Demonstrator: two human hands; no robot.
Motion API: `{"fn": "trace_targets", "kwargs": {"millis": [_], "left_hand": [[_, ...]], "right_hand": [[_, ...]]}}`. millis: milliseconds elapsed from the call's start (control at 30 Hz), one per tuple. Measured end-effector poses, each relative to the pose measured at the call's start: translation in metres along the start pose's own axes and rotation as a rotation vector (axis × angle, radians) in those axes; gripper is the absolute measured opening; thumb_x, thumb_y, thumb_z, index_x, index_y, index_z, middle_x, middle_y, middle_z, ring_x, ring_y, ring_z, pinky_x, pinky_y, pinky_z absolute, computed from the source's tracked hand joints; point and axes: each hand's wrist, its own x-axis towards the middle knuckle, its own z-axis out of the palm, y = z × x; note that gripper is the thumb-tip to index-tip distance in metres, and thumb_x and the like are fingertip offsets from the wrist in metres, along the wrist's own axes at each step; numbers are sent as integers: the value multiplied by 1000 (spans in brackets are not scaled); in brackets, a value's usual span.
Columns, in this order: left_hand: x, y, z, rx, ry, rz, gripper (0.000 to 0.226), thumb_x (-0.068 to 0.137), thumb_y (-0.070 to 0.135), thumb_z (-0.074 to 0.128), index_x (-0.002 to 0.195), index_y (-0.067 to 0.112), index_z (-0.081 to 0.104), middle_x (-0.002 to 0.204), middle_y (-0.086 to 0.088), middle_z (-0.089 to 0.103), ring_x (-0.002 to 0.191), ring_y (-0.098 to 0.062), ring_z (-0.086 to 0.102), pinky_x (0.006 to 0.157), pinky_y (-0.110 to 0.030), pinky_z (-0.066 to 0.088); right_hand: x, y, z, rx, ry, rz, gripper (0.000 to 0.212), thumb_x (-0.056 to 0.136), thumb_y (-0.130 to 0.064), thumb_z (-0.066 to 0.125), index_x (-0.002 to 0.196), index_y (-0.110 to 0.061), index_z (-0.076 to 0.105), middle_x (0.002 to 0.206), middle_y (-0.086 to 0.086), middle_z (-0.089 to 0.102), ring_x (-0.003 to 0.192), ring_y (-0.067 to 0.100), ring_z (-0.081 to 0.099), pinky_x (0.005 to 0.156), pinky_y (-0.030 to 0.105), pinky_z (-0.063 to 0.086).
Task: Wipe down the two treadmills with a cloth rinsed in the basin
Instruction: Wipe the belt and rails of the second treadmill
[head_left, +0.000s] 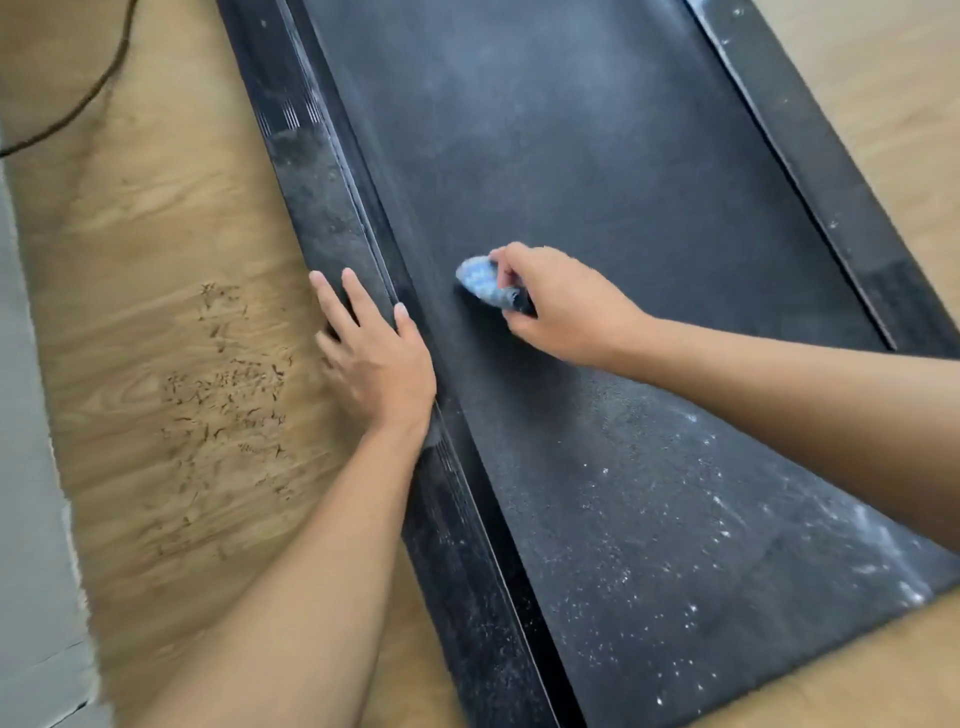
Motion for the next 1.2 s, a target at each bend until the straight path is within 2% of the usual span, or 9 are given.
{"fn": "trace_targets", "kwargs": {"millis": [67, 133, 267, 367, 700, 833, 1000, 1100, 1200], "left_hand": [[-3, 0, -1, 2, -12, -19, 67, 103, 43, 47, 164, 19, 31, 176, -7, 15, 113, -41, 52, 93, -53, 45], [-1, 5, -1, -9, -25, -43, 67, 102, 41, 47, 163, 18, 33, 175, -8, 17, 116, -42, 53, 92, -53, 46], [4, 9, -3, 13, -24, -55, 65, 100, 39, 46, 160, 17, 36, 174, -10, 21, 120, -44, 53, 90, -54, 48], [1, 7, -5, 28, -36, -52, 65, 101, 40, 45, 161, 17, 33, 175, -9, 18, 124, -44, 52, 92, -55, 49], [3, 10, 1, 108, -54, -54, 66, 104, 41, 38, 164, 17, 28, 176, -10, 14, 125, -44, 51, 94, -54, 48], [6, 9, 3, 133, -35, -50, 66, 104, 41, 39, 164, 17, 27, 176, -10, 12, 122, -42, 51, 93, -54, 47], [6, 7, 5, 124, -27, -57, 65, 105, 41, 39, 165, 20, 25, 177, -7, 8, 127, -44, 49, 99, -57, 45], [6, 6, 7, 81, -17, -44, 65, 104, 41, 40, 164, 20, 27, 177, -7, 9, 126, -44, 49, 101, -57, 45], [11, 6, 4, -15, -36, -50, 65, 103, 43, 44, 163, 23, 30, 177, -2, 10, 130, -39, 48, 103, -53, 43]], "right_hand": [[-12, -12, 39, -189, -97, -20, 38, 82, -33, 57, 114, -12, 52, 163, 19, 38, 153, 34, 32, 118, 48, 38], [-16, -27, 58, -225, -33, 26, 48, 82, -42, 55, 118, -10, 53, 169, 21, 24, 159, 36, 17, 124, 50, 28], [6, -39, 69, -185, 180, 48, 51, 97, -38, 48, 138, -8, 51, 171, 15, 25, 160, 32, 16, 129, 48, 17], [12, -27, 84, -288, 130, 103, 72, 108, -47, 36, 164, -5, 21, 175, 14, 8, 162, 29, 3, 130, 49, 11], [-107, -47, 125, -361, -20, 59, 75, 109, -49, 32, 167, -8, 8, 175, 13, -5, 162, 28, -7, 131, 48, 12], [-219, -48, 146, -357, -96, 70, 72, 108, -45, 38, 166, -7, 17, 175, 15, 0, 162, 30, 2, 127, 48, 16], [-197, -38, 127, -269, -124, -22, 63, 111, -39, 31, 165, -7, 25, 175, 14, 7, 162, 28, 2, 129, 48, 15], [-178, -35, 98, -114, -147, -44, 55, 107, -36, 26, 152, -14, 49, 168, 7, 34, 157, 26, 26, 126, 46, 29], [-183, -22, 83, -60, -179, -114, 51, 98, -25, 30, 143, -19, 54, 145, -4, 53, 134, 25, 45, 110, 46, 43]]}}
